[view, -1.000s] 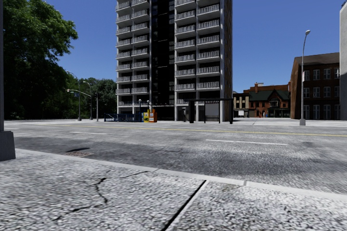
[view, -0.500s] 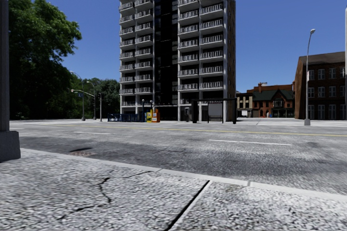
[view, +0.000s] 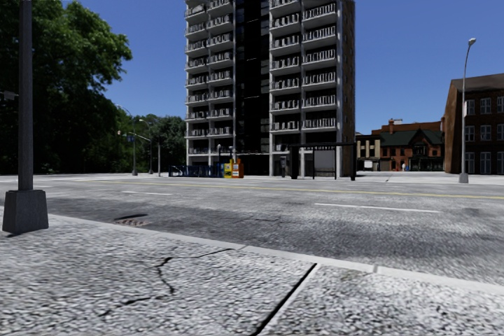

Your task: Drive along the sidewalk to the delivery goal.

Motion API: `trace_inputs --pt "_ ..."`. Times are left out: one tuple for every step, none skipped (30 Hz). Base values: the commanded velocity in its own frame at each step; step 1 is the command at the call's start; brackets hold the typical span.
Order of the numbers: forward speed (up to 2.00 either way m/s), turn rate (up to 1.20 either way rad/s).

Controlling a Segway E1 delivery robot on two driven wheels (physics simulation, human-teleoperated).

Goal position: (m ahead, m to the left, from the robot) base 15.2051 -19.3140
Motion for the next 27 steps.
trace_inputs --pt "0.00 0.25" --pt "0.00 0.25" --pt "0.00 0.25" --pt "0.00 0.25" --pt "0.00 0.25" --pt "0.00 0.25" --pt "0.00 0.25" --pt "0.00 0.25" --pt "0.00 0.25" --pt "0.00 0.25" --pt "0.00 0.25" --pt "0.00 0.25" --pt "0.00 0.25" --pt "0.00 0.25" --pt "0.00 0.25" --pt "0.00 0.25" --pt "0.00 0.25" --pt "0.00 0.25" --pt "0.00 0.25" --pt "0.00 0.25" --pt "0.00 0.25" --pt "0.00 0.25" --pt "0.00 0.25" --pt "0.00 0.25" --pt "0.00 0.25" --pt "0.00 0.25" --pt "0.00 0.25"
